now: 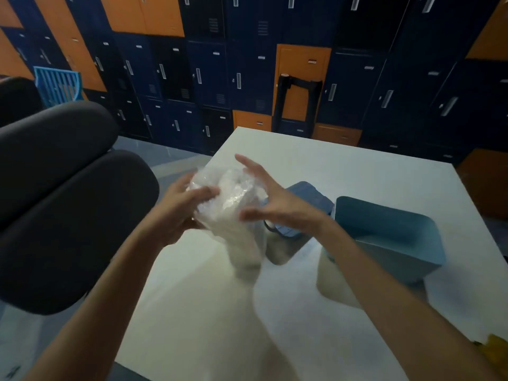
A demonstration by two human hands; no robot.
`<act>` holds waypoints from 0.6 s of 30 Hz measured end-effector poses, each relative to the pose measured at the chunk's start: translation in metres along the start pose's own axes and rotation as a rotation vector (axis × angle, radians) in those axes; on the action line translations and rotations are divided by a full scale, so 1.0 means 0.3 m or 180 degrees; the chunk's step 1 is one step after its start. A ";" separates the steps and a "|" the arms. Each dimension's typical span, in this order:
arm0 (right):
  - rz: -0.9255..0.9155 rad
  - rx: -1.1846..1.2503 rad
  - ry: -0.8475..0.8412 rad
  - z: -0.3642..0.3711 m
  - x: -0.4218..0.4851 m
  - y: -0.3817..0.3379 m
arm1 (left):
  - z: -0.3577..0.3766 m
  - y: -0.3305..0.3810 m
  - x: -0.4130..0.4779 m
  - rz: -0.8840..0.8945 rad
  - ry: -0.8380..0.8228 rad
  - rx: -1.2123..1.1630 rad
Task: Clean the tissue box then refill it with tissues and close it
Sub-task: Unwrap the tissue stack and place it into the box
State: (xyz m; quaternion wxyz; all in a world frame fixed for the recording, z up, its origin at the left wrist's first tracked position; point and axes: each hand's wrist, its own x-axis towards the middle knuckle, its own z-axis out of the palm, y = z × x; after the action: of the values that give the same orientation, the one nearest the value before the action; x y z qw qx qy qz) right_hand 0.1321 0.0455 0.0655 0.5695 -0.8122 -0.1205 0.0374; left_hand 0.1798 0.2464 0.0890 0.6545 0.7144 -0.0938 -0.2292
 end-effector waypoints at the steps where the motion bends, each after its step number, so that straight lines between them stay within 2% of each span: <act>1: 0.0025 0.0069 -0.0034 0.025 -0.003 0.014 | 0.006 -0.013 -0.005 -0.0154 -0.0067 -0.0008; 4: 0.0072 0.0340 0.0314 0.064 -0.006 0.039 | 0.022 -0.031 -0.019 -0.0281 -0.0070 -0.0009; 7: 0.0068 0.0051 0.0712 0.043 0.013 0.033 | 0.011 -0.022 -0.020 -0.0014 0.0106 0.0498; 9: 0.0103 -0.0049 0.0797 0.027 0.020 0.031 | 0.006 -0.012 -0.027 0.0469 0.0218 0.1049; 11: 0.0159 -0.0040 0.0798 0.021 0.023 0.036 | 0.013 -0.006 -0.038 0.1134 -0.0013 0.1771; 13: 0.0250 -0.0078 0.0713 0.019 0.017 0.035 | 0.024 0.001 -0.025 0.1562 -0.0187 0.2430; 16: 0.0220 -0.0029 0.0522 0.012 -0.001 0.030 | 0.035 0.055 0.014 0.1805 -0.0019 0.2471; 18: 0.0201 -0.0072 0.0436 0.005 -0.019 0.030 | 0.037 0.111 0.032 0.1762 -0.0029 0.1966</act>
State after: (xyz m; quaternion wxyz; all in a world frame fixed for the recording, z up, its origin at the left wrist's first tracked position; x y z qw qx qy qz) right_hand 0.1275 0.0427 0.0561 0.5657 -0.8227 -0.0560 -0.0017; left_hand 0.1887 0.2281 0.1193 0.4458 0.8240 -0.3496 -0.0088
